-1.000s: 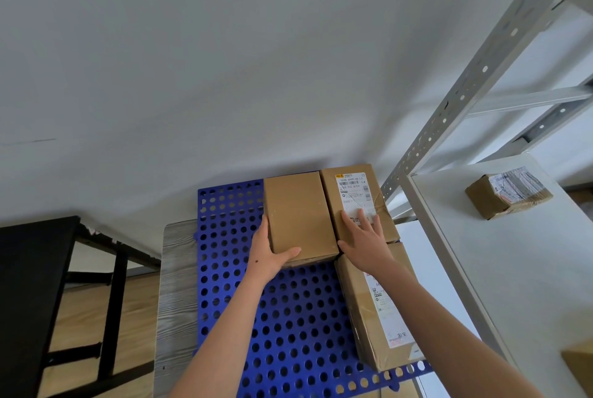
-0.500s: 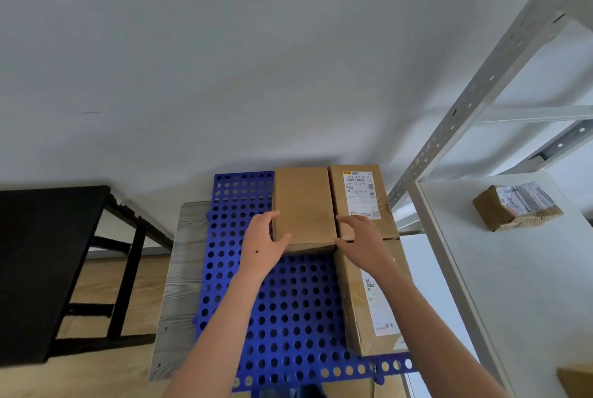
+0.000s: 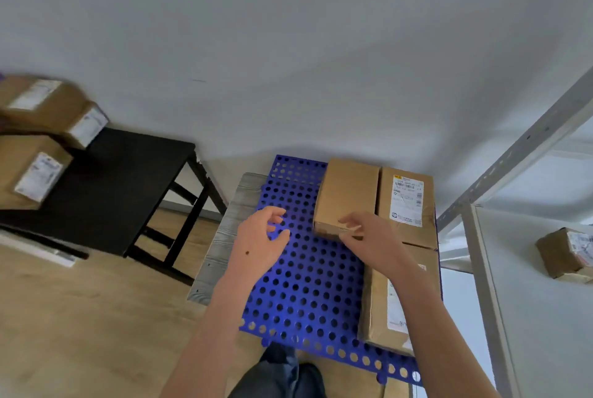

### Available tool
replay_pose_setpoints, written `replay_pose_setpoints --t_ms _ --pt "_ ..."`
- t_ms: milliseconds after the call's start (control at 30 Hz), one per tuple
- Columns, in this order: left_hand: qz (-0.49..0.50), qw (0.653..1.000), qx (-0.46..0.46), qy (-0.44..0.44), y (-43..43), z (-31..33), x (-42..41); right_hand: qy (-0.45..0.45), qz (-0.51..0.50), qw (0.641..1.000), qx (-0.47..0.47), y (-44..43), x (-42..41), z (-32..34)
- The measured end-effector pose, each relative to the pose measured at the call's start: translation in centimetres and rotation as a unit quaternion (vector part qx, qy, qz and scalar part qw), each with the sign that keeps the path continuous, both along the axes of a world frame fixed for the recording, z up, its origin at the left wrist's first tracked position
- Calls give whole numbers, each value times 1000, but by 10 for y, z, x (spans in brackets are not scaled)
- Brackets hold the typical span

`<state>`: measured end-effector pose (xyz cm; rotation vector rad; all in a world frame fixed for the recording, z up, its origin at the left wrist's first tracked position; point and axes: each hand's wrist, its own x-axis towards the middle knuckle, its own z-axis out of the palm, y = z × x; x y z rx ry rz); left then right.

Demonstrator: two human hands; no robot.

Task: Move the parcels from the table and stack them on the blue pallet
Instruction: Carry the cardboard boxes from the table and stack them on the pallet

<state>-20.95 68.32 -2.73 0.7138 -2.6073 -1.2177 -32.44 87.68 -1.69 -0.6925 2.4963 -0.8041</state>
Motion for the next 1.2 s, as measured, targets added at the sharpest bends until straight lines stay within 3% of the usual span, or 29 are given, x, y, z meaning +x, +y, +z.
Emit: replay_pose_setpoints --t_ms 367,767,1200 --pt "141 989 7 -33 -44 18 91 9 176 984 13 -88 45 16" --pt "193 981 -5 -22 -161 32 188 2 231 973 -21 -222 128 30" --pt "209 976 58 -36 -311 42 309 13 247 968 -37 -390 249 31"
